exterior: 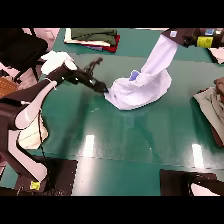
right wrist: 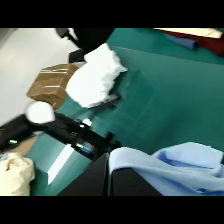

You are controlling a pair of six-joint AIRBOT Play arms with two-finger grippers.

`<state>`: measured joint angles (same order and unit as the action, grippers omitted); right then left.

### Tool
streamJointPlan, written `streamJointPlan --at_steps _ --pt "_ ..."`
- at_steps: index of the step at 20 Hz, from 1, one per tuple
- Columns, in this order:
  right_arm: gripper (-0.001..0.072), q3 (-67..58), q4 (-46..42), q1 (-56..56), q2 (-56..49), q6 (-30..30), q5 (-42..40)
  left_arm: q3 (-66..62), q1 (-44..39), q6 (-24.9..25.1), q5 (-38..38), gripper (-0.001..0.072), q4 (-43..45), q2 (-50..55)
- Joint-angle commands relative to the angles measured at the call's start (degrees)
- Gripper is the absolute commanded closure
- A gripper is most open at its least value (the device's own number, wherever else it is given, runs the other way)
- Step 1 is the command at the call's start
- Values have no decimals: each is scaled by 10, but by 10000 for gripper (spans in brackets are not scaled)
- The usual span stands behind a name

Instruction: Fold the shirts.

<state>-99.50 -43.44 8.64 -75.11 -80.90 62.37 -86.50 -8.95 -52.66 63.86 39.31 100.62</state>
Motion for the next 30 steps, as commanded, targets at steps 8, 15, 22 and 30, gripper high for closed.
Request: streamJointPlan --at_steps 8,15,22,30 --pt "692 0 -16 -198 23 -33 -17 -191 17 -222 -95 685 453 -223" --pt "692 0 -37 -183 85 -28 58 -237 15 -328 -47 685 524 -275" --pt "692 29 -183 -183 329 -89 114 -320 15 -361 116 684 487 -418" --pt "693 285 -181 -183 459 -128 35 -269 15 -355 112 684 416 -460"
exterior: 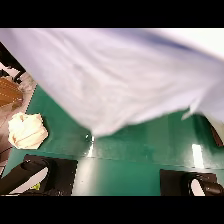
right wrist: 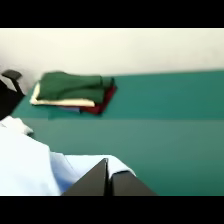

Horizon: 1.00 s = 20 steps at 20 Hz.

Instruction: Fold the shirts.

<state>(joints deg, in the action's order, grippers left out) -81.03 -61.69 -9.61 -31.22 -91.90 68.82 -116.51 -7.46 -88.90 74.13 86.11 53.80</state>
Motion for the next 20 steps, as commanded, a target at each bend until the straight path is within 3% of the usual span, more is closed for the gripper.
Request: streamJointPlan --at_steps 1,4,9,12,15,20 --pt "693 160 35 0 1 -17 -45 67 0 20 9 685 -108 35" --pt "693 313 106 23 -77 25 -134 170 -12 81 -5 684 -245 145" --pt "693 413 102 54 -256 35 -219 225 -127 159 -122 684 -248 386" --pt "693 414 40 16 -328 9 -203 225 -162 137 -249 684 -244 470" --pt "693 415 -59 -66 -342 -13 -125 209 -163 94 -335 685 -209 487" --pt "694 436 -86 -158 -248 -7 -83 121 -163 94 -367 685 -109 524"
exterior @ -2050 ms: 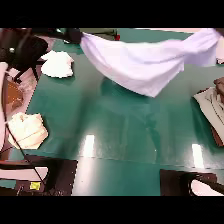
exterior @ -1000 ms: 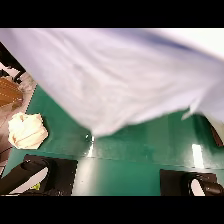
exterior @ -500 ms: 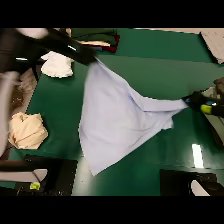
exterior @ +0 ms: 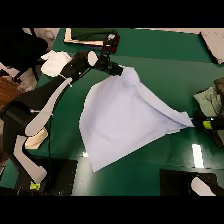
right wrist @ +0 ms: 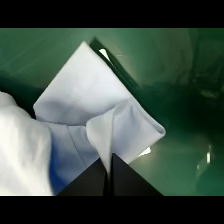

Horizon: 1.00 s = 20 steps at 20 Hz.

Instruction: Fold the shirts.

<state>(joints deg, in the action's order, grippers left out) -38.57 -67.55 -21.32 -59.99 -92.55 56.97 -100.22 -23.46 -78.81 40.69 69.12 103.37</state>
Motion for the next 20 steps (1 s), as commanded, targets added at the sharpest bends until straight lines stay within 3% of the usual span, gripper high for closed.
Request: streamJointPlan --at_steps 1,3,4,5,6,7,10,11,12,14,16,17,20 --pt "693 14 -27 -41 62 3 54 -53 0 -13 -25 684 84 37" --pt "674 10 7 -41 106 39 101 -54 13 -24 -4 683 90 39" --pt "573 2 23 -41 127 46 116 -54 21 -24 16 680 101 37" --pt "436 -13 27 -41 148 46 122 -54 32 -29 48 428 108 34" --pt "371 -34 24 -41 171 46 119 -61 48 -59 94 187 117 28" --pt "369 -57 17 -41 188 43 110 -66 69 -86 139 143 122 20" --pt "363 -132 12 -50 184 43 113 -68 139 -117 245 143 106 -29" --pt "316 -154 21 -49 165 48 120 -68 160 -123 272 144 106 -45" --pt "315 -172 42 -48 142 65 125 -68 183 -128 303 145 103 -57" --pt "315 -197 139 -36 87 125 119 -48 218 -126 373 145 84 -69" --pt "299 -219 226 -9 15 174 116 11 243 -101 438 150 8 -74" --pt "298 -232 249 4 -20 184 119 50 250 -87 459 230 -40 -82" --pt "298 -264 275 50 -89 198 119 214 257 -71 415 232 -85 -150"
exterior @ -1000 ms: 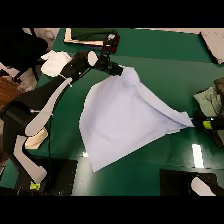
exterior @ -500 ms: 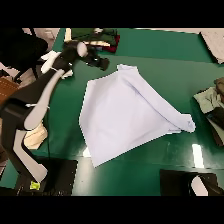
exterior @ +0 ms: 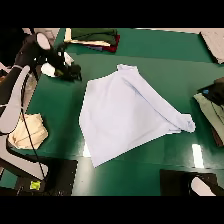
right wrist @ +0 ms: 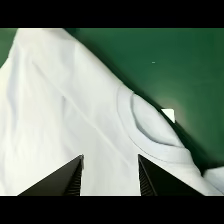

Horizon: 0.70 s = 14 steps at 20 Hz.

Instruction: Fold the shirts.

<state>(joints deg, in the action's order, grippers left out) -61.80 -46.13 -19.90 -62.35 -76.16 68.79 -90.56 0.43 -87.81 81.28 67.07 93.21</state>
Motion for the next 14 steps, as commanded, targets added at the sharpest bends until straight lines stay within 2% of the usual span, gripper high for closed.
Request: streamJointPlan --at_steps 1,3,4,6,7,12,13,14 --pt "298 -42 60 47 -75 37 -3 166 25 19 -36 232 -60 -73" --pt "298 -63 60 69 -88 37 -6 238 49 29 -129 204 -62 -99" --pt "298 -68 59 77 -88 38 -8 255 59 54 -161 204 -77 -96" --pt "299 -81 58 89 -88 40 -7 268 63 152 -202 204 -177 -75" --pt "300 -88 59 95 -88 40 -8 268 57 186 -207 204 -215 -56" --pt "305 -124 56 102 -94 37 -30 268 29 220 -236 206 -229 0" --pt "305 -134 56 96 -102 35 -16 266 29 220 -251 239 -229 0" --pt "304 -143 57 95 -109 33 1 265 29 221 -262 357 -229 0"
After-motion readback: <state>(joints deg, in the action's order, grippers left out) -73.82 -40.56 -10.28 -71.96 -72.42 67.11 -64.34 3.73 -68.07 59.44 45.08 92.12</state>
